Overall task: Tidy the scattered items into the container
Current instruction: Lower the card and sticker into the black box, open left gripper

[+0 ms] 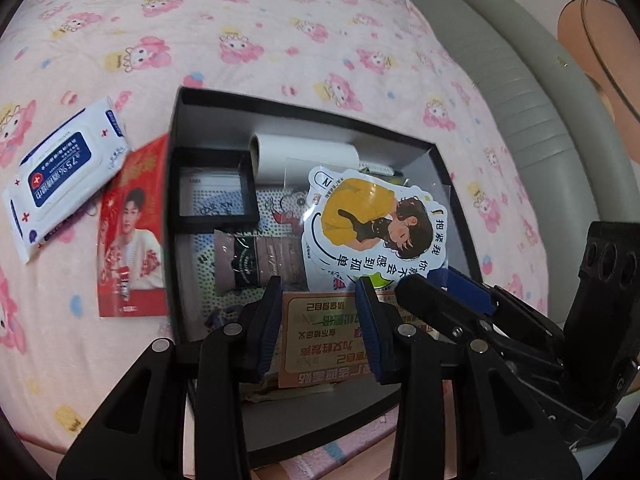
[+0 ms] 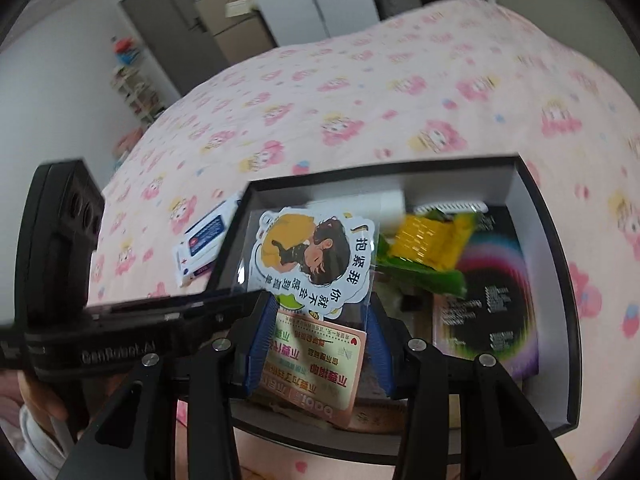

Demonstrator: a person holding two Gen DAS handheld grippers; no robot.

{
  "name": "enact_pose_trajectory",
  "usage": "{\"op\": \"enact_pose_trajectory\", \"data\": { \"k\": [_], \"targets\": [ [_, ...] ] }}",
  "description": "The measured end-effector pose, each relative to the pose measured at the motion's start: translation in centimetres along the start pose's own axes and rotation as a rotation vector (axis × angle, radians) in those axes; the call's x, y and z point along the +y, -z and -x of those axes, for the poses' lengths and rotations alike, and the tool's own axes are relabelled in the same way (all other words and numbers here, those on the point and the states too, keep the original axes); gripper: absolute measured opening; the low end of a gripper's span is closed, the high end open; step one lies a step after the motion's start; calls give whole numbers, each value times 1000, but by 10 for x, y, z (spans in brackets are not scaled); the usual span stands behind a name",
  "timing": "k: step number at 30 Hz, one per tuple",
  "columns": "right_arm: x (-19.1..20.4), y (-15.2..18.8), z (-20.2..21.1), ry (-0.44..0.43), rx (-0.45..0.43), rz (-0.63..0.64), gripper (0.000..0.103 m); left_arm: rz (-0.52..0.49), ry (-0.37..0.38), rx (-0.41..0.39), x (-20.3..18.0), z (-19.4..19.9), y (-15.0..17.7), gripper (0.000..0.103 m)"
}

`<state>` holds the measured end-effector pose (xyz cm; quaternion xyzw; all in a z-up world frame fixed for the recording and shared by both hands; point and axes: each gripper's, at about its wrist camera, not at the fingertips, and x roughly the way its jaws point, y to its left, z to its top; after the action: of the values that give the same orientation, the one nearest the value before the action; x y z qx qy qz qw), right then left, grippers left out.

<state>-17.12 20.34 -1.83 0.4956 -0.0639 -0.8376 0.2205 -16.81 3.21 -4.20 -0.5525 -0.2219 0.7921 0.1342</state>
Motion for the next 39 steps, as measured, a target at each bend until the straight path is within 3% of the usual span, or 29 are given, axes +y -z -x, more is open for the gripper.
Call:
{"op": "enact_pose_trajectory", "data": {
  "k": [7, 22, 28, 31, 39],
  "targets": [
    [-14, 2, -16, 13, 73, -45, 41, 22, -39, 36, -1, -14, 2, 35],
    [-11, 4, -15, 67, 68, -10, 41, 18, -91, 36, -4, -10, 13, 34],
    [-18, 1, -4, 59, 19, -55, 41, -37, -101, -25, -18, 0, 13, 35],
    [-20, -1, 1, 105, -18, -67, 41, -57, -101, -51, -22, 4, 15, 36],
    [12, 1, 25, 172, -124, 30, 42, -58, -65, -120, -15, 29, 20, 38]
  ]
}}
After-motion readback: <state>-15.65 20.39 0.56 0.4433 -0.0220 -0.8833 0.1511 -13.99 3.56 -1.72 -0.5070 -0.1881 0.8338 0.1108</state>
